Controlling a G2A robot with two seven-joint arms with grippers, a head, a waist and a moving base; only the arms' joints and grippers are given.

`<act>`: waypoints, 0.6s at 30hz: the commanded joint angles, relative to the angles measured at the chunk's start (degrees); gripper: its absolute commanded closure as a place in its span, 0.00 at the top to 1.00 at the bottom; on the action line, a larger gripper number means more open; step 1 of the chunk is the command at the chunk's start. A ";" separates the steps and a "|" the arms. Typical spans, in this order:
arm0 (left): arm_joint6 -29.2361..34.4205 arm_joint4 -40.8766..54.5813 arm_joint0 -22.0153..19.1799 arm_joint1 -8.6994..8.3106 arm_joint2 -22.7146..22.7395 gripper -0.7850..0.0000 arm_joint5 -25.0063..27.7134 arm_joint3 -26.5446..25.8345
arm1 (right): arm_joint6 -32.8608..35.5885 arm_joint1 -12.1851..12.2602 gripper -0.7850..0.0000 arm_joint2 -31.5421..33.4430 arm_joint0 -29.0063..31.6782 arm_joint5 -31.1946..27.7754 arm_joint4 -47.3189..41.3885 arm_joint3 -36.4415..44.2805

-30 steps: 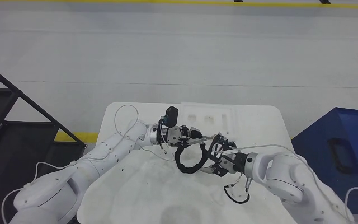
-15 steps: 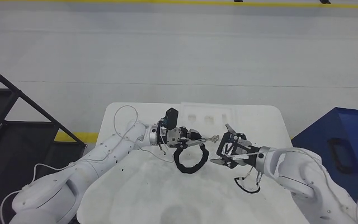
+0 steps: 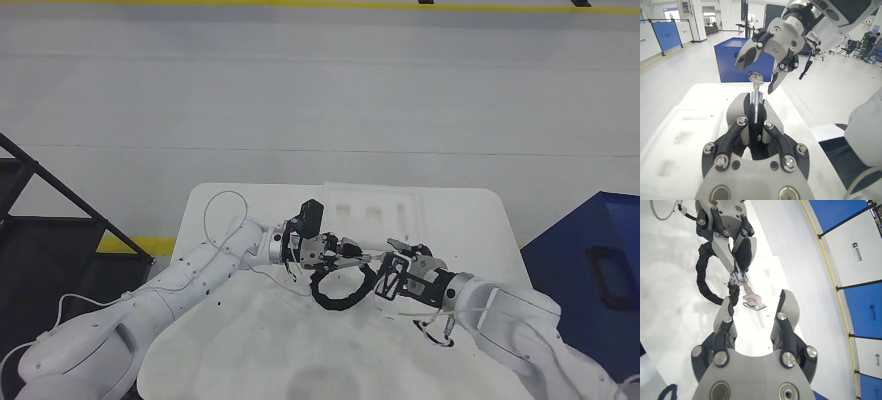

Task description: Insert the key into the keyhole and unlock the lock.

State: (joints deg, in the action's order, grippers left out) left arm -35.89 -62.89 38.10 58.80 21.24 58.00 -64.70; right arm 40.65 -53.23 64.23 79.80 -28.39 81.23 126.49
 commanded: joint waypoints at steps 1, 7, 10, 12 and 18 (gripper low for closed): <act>0.08 0.16 -0.01 -0.01 0.05 0.00 0.00 0.01 | 0.20 -0.06 0.42 -0.51 0.32 0.85 2.56 0.72; 0.30 0.32 0.03 -0.03 0.06 0.00 0.00 -0.22 | 1.41 -0.30 0.27 -1.73 1.06 1.82 6.30 2.15; 0.30 0.41 0.05 -0.06 0.05 0.00 0.00 -0.35 | 0.84 -0.40 0.13 -1.85 1.35 1.39 6.31 2.54; 0.32 0.40 0.04 -0.08 0.00 0.00 0.00 -0.45 | 0.16 -0.42 0.00 -1.64 1.52 0.77 5.67 2.49; 0.09 0.31 -0.03 -0.15 -0.11 0.00 0.00 -0.58 | -0.09 -0.55 0.00 -0.63 1.38 -2.15 -0.85 1.28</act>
State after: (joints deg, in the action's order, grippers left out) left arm -35.74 -62.58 38.07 58.66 21.15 58.00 -65.27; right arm 40.72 -53.73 63.44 81.26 -30.25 82.46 128.09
